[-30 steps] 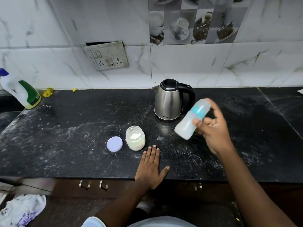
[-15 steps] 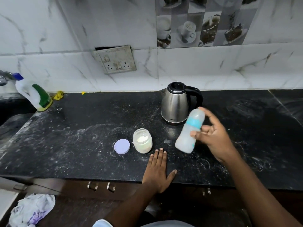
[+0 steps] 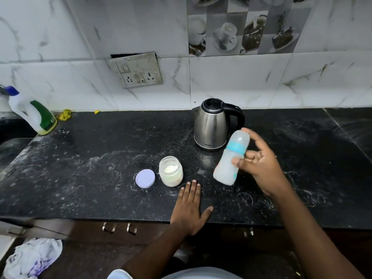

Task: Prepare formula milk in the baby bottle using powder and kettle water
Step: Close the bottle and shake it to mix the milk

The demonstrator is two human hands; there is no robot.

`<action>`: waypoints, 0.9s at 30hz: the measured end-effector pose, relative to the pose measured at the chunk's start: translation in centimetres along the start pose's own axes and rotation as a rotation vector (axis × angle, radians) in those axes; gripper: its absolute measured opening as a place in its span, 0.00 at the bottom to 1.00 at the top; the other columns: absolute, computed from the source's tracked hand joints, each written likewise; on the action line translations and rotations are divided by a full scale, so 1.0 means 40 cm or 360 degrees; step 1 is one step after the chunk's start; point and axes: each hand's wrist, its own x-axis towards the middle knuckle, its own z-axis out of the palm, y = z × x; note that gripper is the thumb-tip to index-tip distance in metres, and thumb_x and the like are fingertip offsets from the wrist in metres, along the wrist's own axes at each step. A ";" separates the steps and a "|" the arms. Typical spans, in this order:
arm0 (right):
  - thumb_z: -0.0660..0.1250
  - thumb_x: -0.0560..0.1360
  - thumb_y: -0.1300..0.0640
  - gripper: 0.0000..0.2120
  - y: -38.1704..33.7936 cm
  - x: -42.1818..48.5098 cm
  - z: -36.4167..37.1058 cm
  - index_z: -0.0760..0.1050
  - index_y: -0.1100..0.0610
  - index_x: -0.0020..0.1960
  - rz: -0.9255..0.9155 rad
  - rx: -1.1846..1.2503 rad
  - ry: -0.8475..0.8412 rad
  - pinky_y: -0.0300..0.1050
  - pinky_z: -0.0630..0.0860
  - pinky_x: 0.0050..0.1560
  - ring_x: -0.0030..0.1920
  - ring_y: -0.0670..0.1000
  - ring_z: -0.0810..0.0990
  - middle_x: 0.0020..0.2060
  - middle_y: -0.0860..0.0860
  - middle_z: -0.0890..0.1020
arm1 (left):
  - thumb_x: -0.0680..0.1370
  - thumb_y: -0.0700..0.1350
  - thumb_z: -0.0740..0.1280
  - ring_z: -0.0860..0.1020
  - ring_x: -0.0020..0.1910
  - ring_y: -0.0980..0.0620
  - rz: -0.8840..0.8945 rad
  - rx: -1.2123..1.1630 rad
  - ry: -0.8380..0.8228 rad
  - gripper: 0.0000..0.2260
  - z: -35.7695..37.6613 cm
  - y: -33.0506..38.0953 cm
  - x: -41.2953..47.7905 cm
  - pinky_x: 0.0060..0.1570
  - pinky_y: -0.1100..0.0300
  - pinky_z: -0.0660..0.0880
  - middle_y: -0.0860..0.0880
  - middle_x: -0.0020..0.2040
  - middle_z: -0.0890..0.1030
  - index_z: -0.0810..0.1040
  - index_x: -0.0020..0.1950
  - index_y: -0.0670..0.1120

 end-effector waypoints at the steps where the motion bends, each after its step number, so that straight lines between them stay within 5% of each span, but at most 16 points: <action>1: 0.79 0.71 0.64 0.39 -0.006 0.002 -0.002 0.69 0.42 0.75 -0.0052 0.0090 0.0191 0.53 0.85 0.53 0.56 0.58 0.87 0.56 0.60 0.87 | 0.83 0.73 0.40 0.31 0.86 0.48 0.0001 -0.0005 -0.0002 0.44 0.000 0.002 0.000 0.85 0.48 0.34 0.46 0.88 0.35 0.39 0.88 0.44; 3: 0.77 0.71 0.63 0.38 -0.008 0.006 -0.011 0.68 0.44 0.76 -0.0102 0.0169 0.0385 0.52 0.85 0.51 0.56 0.57 0.87 0.56 0.58 0.87 | 0.83 0.73 0.41 0.31 0.86 0.49 0.0008 -0.0012 -0.0002 0.44 -0.001 0.004 0.000 0.84 0.49 0.33 0.46 0.88 0.35 0.39 0.88 0.44; 7: 0.78 0.69 0.65 0.40 -0.008 -0.005 0.009 0.70 0.41 0.74 0.0005 -0.0030 -0.0049 0.52 0.85 0.54 0.55 0.58 0.88 0.56 0.60 0.87 | 0.82 0.73 0.40 0.32 0.86 0.48 0.0004 -0.0003 -0.0012 0.44 -0.003 -0.001 0.000 0.85 0.48 0.34 0.46 0.88 0.35 0.39 0.88 0.44; 11: 0.77 0.70 0.63 0.38 -0.029 0.013 -0.010 0.69 0.42 0.75 -0.0136 0.0147 0.0362 0.45 0.85 0.45 0.50 0.52 0.88 0.54 0.59 0.88 | 0.83 0.73 0.40 0.32 0.86 0.48 0.0005 -0.0010 -0.0017 0.44 -0.001 0.002 0.001 0.85 0.47 0.35 0.46 0.88 0.35 0.38 0.88 0.45; 15: 0.79 0.68 0.65 0.40 -0.013 -0.003 0.004 0.70 0.41 0.74 -0.0002 0.0004 -0.0063 0.49 0.84 0.52 0.55 0.57 0.88 0.56 0.60 0.87 | 0.82 0.73 0.40 0.32 0.86 0.48 0.0003 0.0005 -0.0029 0.44 0.000 -0.001 0.001 0.85 0.47 0.35 0.46 0.88 0.35 0.38 0.88 0.44; 19: 0.77 0.69 0.63 0.39 -0.015 0.004 -0.012 0.69 0.41 0.75 -0.0094 0.0215 0.0375 0.48 0.85 0.49 0.55 0.57 0.87 0.56 0.59 0.87 | 0.82 0.73 0.40 0.31 0.86 0.48 0.0004 0.0003 -0.0032 0.44 0.001 0.002 0.001 0.85 0.48 0.34 0.46 0.88 0.34 0.38 0.88 0.44; 23: 0.80 0.69 0.63 0.41 0.011 -0.016 0.002 0.68 0.44 0.76 0.0057 0.0023 -0.0009 0.55 0.84 0.55 0.58 0.61 0.86 0.58 0.61 0.86 | 0.82 0.73 0.40 0.32 0.86 0.47 0.0001 0.0012 -0.0025 0.44 0.000 0.000 0.000 0.85 0.48 0.34 0.46 0.88 0.35 0.37 0.88 0.44; 27: 0.78 0.71 0.62 0.39 0.012 -0.005 -0.003 0.67 0.45 0.77 -0.0004 0.0171 0.0370 0.52 0.86 0.48 0.55 0.57 0.87 0.57 0.59 0.87 | 0.82 0.73 0.40 0.32 0.86 0.48 0.0000 0.0002 -0.0009 0.44 0.003 0.002 0.003 0.85 0.48 0.34 0.46 0.88 0.34 0.37 0.88 0.45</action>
